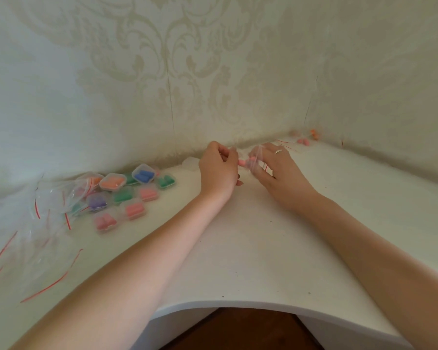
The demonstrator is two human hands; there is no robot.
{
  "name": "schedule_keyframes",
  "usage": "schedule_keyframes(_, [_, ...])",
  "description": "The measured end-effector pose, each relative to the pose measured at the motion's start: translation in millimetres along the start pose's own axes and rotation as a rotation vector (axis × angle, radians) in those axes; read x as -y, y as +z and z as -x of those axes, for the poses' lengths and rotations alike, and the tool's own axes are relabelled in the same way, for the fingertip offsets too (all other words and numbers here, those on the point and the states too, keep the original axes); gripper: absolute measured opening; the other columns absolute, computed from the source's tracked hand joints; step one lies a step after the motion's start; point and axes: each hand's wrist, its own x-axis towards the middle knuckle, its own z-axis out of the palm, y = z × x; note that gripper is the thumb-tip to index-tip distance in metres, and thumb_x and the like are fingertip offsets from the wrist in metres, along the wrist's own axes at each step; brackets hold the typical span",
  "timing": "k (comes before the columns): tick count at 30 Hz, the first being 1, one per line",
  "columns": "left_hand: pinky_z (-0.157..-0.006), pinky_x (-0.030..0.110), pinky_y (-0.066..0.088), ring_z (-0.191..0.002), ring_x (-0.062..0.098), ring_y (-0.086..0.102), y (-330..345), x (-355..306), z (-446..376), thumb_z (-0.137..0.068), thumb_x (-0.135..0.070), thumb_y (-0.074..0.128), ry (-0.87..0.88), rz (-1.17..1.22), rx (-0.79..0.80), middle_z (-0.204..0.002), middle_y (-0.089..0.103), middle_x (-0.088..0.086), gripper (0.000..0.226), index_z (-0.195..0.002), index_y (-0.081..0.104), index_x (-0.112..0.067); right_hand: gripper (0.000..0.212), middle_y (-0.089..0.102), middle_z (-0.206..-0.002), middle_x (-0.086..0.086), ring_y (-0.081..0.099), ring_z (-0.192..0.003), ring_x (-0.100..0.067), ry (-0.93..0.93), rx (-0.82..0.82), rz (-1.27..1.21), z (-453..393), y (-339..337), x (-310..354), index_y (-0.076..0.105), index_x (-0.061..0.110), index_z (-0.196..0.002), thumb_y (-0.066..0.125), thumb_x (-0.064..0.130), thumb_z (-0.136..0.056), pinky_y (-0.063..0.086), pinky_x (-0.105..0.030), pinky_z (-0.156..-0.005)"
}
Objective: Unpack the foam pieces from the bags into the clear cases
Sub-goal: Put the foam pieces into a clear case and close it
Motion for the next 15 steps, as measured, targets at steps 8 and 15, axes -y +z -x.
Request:
schedule_keyframes(8, [-0.031, 0.02, 0.041, -0.044, 0.017, 0.047, -1.8, 1.1, -4.4, -0.098, -0.018, 0.044, -0.022, 0.027, -0.071, -0.068, 0.047, 0.012, 0.028, -0.072, 0.035, -0.015, 0.024, 0.051, -0.082, 0.016, 0.049, -0.094, -0.005, 0.086, -0.115, -0.176, -3.5, 8.0, 7.9, 0.062, 0.029, -0.077, 0.053, 0.019, -0.096, 0.036, -0.026, -0.077])
schedule_keyframes(15, [-0.031, 0.018, 0.04, -0.061, 0.029, 0.053, -8.3, 6.1, -11.9, -0.098, -0.018, 0.044, -0.032, 0.03, -0.144, -0.075, 0.045, 0.011, 0.03, -0.071, 0.032, -0.016, 0.024, 0.063, -0.076, 0.028, 0.051, -0.077, -0.012, 0.451, -0.18, -0.462, -6.8, 5.0, 3.8, 0.049, 0.016, -0.074, 0.051, 0.025, -0.095, 0.046, -0.036, -0.075])
